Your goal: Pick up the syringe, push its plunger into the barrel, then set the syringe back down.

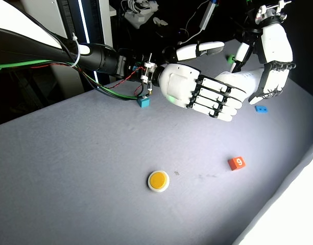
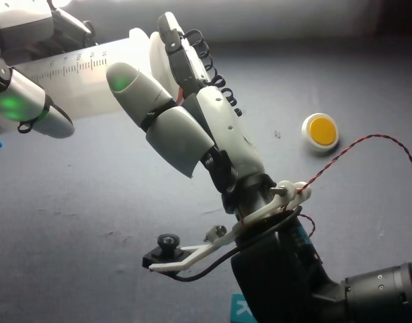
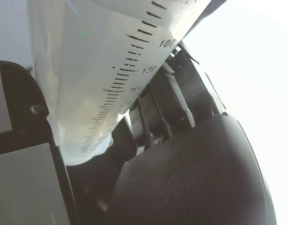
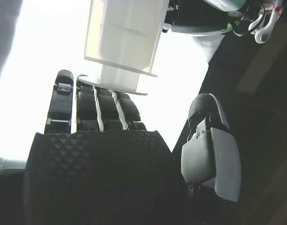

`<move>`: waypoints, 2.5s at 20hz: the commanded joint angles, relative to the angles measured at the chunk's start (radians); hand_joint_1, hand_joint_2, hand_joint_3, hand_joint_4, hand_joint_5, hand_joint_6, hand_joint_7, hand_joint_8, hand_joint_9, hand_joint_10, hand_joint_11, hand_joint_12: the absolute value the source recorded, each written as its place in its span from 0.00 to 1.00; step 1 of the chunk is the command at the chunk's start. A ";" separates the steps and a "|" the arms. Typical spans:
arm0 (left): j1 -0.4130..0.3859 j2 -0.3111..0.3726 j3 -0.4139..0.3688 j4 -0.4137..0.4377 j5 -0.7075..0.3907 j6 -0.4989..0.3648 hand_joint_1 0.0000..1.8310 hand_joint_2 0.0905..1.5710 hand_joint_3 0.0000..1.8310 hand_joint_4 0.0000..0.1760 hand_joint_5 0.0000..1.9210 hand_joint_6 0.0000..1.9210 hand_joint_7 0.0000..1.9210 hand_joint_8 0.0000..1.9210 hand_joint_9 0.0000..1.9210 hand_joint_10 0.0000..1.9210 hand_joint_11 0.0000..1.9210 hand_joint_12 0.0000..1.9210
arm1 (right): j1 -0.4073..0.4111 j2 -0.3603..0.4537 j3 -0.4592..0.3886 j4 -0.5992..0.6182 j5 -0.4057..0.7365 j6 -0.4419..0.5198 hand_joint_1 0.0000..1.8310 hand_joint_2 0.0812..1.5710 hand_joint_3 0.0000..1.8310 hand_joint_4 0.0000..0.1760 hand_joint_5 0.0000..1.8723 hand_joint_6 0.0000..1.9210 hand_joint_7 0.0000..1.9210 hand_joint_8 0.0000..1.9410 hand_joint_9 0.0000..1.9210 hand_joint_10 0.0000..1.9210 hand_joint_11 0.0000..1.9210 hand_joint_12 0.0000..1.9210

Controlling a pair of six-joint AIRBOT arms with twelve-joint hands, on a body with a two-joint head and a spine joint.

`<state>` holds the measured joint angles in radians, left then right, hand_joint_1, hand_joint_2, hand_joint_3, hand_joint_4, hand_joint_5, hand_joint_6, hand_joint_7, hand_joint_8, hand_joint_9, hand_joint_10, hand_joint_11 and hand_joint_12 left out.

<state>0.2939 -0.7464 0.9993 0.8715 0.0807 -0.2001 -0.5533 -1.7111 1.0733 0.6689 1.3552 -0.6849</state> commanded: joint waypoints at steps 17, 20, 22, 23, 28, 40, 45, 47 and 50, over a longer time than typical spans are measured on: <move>-0.015 -0.017 0.015 0.015 -0.181 -0.039 0.74 0.71 0.00 0.00 0.45 0.66 0.51 0.45 0.44 0.65 0.32 0.65 | -0.012 0.564 -0.346 -0.235 0.007 0.068 0.00 0.69 0.00 0.00 0.00 0.00 0.00 0.00 0.00 0.00 0.00 0.00; -0.004 -0.019 0.022 0.076 -0.194 -0.039 0.74 0.71 0.00 0.00 0.45 0.66 0.51 0.44 0.44 0.65 0.32 0.65 | -0.040 0.662 -0.393 -0.235 0.009 0.069 0.00 0.70 0.00 0.00 0.00 0.00 0.00 0.00 0.00 0.00 0.00 0.00; 0.011 -0.019 0.019 0.133 -0.193 -0.039 0.74 0.71 0.00 0.00 0.46 0.65 0.52 0.43 0.44 0.64 0.33 0.65 | -0.070 0.739 -0.423 -0.241 -0.055 0.069 0.00 0.70 0.00 0.00 0.00 0.00 0.00 0.00 0.00 0.00 0.00 0.00; 0.019 -0.019 0.018 0.150 -0.193 -0.039 0.74 0.70 0.00 0.00 0.46 0.65 0.52 0.43 0.44 0.65 0.32 0.65 | -0.077 0.756 -0.429 -0.241 -0.079 0.069 0.00 0.70 0.00 0.00 0.00 0.00 0.00 0.00 0.00 0.00 0.00 0.00; 0.082 -0.036 0.014 0.216 -0.150 -0.039 0.74 0.71 0.00 0.00 0.45 0.65 0.52 0.43 0.43 0.66 0.31 0.67 | -0.103 0.844 -0.450 -0.243 -0.220 0.060 0.00 0.69 0.00 0.00 0.00 0.00 0.00 0.00 0.00 0.00 0.00 0.00; 0.171 -0.079 0.006 0.098 0.112 -0.039 0.74 0.71 0.00 0.00 0.46 0.65 0.52 0.42 0.43 0.66 0.31 0.67 | -0.231 0.904 -0.444 -0.393 -0.322 -0.078 0.00 0.69 0.00 0.00 0.00 0.00 0.00 0.00 0.00 0.00 0.00 0.00; 0.230 -0.116 0.017 0.095 0.137 -0.039 0.74 0.71 0.00 0.00 0.46 0.66 0.52 0.42 0.42 0.66 0.31 0.67 | -0.241 0.907 -0.443 -0.363 -0.346 -0.116 0.00 0.69 0.00 0.00 0.00 0.00 0.00 0.00 0.00 0.00 0.00 0.00; 0.235 -0.138 0.025 0.094 0.137 -0.039 0.74 0.70 0.00 0.00 0.46 0.65 0.53 0.40 0.43 0.65 0.31 0.67 | -0.255 0.907 -0.441 -0.362 -0.346 -0.132 0.00 0.69 0.00 0.00 0.00 0.00 0.00 0.00 0.00 0.00 0.00 0.00; 0.246 -0.167 0.032 0.094 0.139 -0.039 0.74 0.70 0.00 0.00 0.46 0.65 0.52 0.43 0.43 0.65 0.32 0.66 | -0.259 0.906 -0.434 -0.362 -0.346 -0.136 0.00 0.69 0.00 0.00 0.00 0.00 0.00 0.00 0.00 0.00 0.00 0.00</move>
<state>0.5438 -0.9154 1.0260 0.9447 0.2493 -0.2375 -0.8215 -0.8078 0.6384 0.3325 0.8886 -0.8242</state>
